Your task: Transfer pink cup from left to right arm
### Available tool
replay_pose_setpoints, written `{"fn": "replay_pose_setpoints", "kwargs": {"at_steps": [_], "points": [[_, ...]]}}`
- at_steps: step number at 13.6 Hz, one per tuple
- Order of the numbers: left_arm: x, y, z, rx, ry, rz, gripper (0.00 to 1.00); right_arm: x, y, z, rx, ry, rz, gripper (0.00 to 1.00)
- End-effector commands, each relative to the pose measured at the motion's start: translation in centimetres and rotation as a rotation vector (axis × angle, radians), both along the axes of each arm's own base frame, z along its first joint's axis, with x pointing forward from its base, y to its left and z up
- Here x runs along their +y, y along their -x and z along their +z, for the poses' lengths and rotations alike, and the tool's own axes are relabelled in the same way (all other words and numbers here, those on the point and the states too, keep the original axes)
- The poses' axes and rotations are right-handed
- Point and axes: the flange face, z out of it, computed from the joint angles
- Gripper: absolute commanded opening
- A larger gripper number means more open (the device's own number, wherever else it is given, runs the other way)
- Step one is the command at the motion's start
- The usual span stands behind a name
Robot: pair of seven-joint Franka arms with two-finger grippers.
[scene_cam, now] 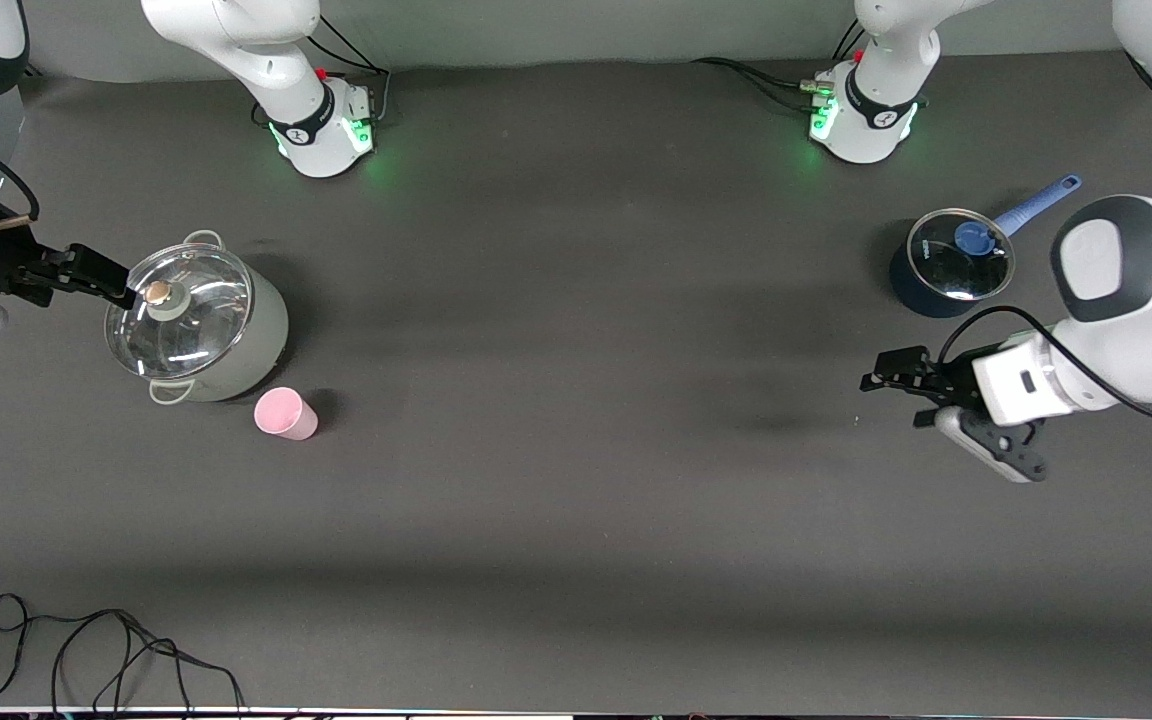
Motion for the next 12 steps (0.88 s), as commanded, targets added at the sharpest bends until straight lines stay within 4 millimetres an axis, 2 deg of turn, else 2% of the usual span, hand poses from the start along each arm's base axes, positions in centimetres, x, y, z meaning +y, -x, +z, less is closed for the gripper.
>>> {"fn": "replay_pose_setpoints", "kwargs": {"at_steps": [1, 3, 5, 7, 9, 12], "points": [[3.0, 0.3, 3.8, 0.097, -0.044, 0.212, 1.0, 0.1, 0.3, 0.3, -0.005, -0.009, -0.01, 1.0], [3.1, 0.5, 4.3, 0.084, -0.072, 0.207, 1.0, 0.2, 0.3, 0.3, -0.005, -0.009, -0.008, 1.0], [3.3, 1.3, 5.7, 0.062, -0.135, 0.194, 1.0, 0.1, 0.3, 0.2, -0.002, -0.009, -0.01, 1.0], [4.3, 2.9, 7.9, 0.054, -0.249, 0.171, 1.0, 0.1, 0.3, 0.2, -0.002, -0.009, -0.01, 1.0], [6.4, 4.6, 10.2, 0.049, -0.331, 0.19, 1.0, 0.2, 0.3, 0.2, -0.002, -0.009, -0.008, 1.0], [6.2, 7.0, 12.6, 0.016, -0.416, 0.193, 1.0, 0.1, 0.3, 0.2, -0.002, -0.009, -0.01, 1.0]]}}
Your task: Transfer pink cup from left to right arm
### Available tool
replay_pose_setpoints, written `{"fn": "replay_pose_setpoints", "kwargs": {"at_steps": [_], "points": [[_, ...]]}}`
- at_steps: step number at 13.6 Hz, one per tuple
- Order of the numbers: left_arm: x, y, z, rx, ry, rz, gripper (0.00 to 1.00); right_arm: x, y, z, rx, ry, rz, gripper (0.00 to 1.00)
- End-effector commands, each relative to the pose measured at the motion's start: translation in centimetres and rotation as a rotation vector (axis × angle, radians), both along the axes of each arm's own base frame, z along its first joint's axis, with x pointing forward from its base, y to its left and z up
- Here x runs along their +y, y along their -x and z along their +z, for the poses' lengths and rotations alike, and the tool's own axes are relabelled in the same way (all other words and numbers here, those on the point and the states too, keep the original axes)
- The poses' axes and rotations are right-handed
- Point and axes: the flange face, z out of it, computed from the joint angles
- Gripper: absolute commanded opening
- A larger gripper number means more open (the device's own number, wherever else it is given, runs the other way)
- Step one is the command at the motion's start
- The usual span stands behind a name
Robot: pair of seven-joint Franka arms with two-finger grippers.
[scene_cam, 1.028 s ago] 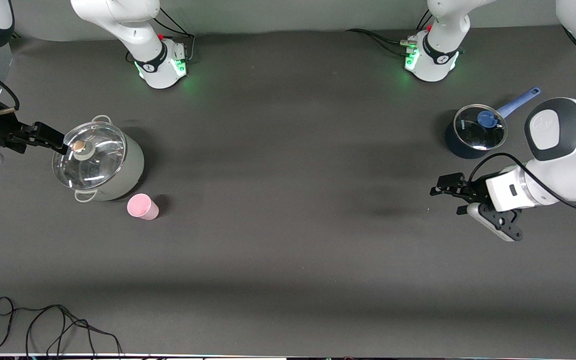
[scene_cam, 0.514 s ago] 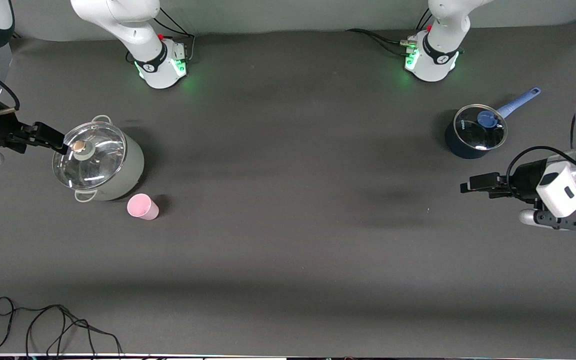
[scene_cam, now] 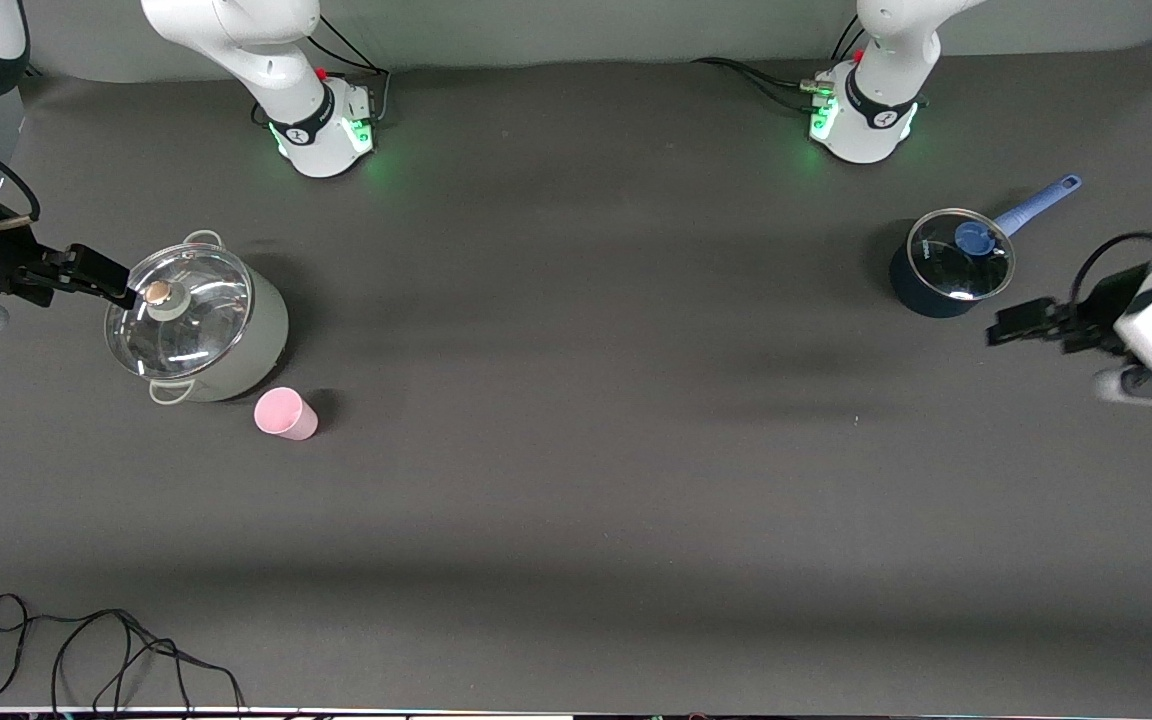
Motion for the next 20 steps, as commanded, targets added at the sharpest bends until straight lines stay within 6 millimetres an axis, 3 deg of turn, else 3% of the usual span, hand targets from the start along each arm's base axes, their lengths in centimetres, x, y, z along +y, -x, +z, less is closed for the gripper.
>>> {"fn": "replay_pose_setpoints", "kwargs": {"at_steps": [1, 9, 20], "points": [[-0.2, 2.9, 1.9, -0.019, -0.083, 0.023, 1.0, 0.1, 0.3, 0.3, -0.004, -0.009, -0.01, 1.0], [-4.1, 3.4, 3.3, -0.02, -0.087, -0.008, 1.0, 0.2, 0.3, 0.3, -0.004, -0.009, -0.008, 1.0], [-3.5, 3.9, 3.3, 0.001, -0.159, -0.094, 1.0, 0.2, 0.3, 0.2, 0.002, -0.009, -0.008, 1.0]]}}
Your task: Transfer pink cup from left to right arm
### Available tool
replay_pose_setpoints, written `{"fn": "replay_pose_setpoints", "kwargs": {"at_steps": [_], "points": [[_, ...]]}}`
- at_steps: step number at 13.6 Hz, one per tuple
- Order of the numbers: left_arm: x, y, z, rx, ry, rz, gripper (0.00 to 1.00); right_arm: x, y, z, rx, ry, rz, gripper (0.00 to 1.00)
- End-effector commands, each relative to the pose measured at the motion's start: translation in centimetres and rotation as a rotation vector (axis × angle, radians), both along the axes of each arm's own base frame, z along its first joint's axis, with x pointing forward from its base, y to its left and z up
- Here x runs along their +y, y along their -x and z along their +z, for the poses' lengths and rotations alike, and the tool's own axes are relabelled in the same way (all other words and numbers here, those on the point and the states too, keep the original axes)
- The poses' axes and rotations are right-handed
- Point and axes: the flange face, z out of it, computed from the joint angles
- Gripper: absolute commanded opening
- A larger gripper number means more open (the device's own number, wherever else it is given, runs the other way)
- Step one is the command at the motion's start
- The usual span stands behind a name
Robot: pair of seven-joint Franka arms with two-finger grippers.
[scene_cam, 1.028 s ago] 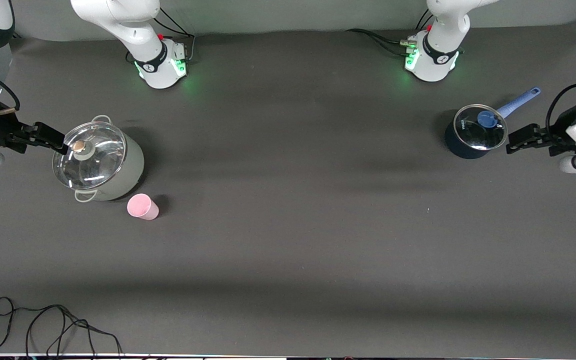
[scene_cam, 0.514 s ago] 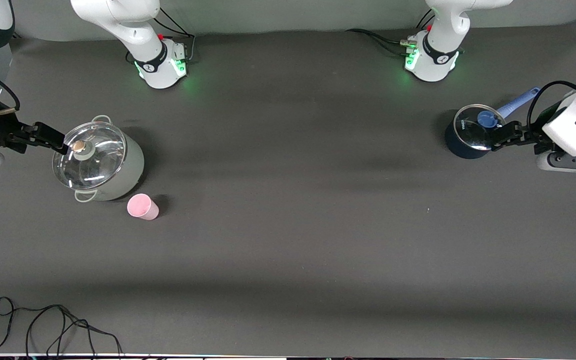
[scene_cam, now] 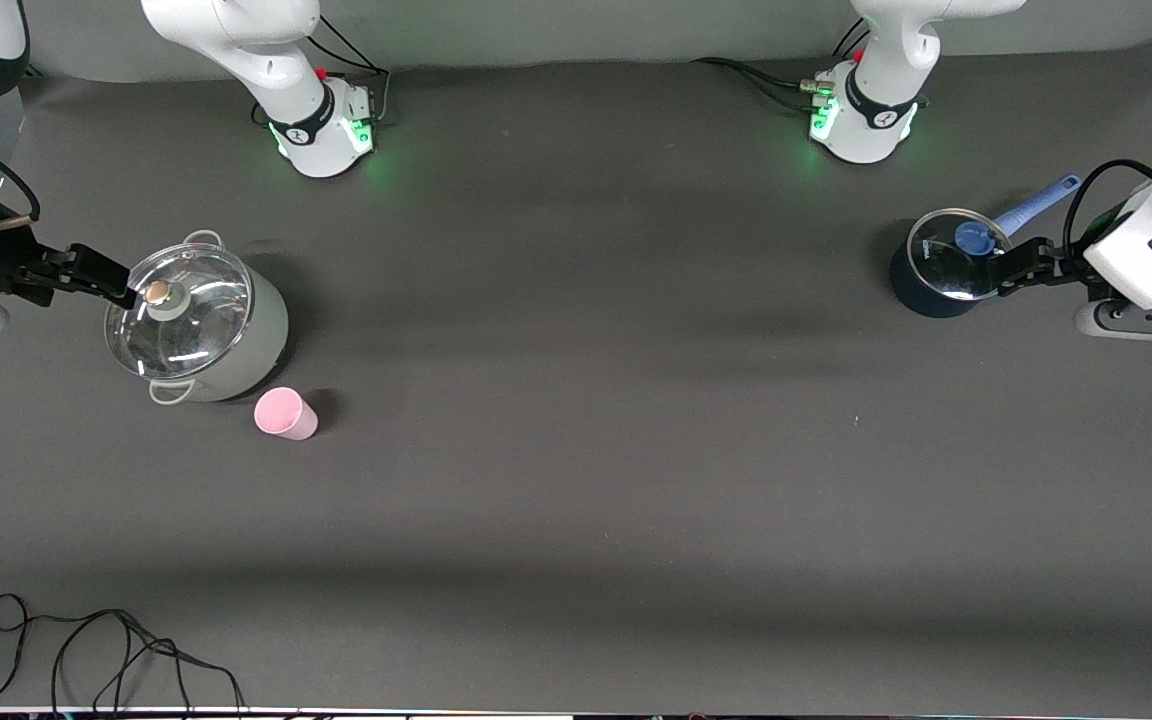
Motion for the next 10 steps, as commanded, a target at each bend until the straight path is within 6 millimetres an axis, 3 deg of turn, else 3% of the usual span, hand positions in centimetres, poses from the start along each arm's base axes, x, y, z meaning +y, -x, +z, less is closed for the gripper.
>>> {"fn": "replay_pose_setpoints", "kwargs": {"at_steps": [1, 10], "points": [[0.0, 0.7, 0.76, 0.001, -0.02, -0.022, 1.0, 0.21, 0.33, 0.25, 0.001, -0.009, -0.008, 1.0], [-0.01, 0.37, 0.62, 0.006, -0.005, -0.018, 1.0, 0.21, 0.35, 0.24, 0.003, -0.009, -0.008, 1.0]]}}
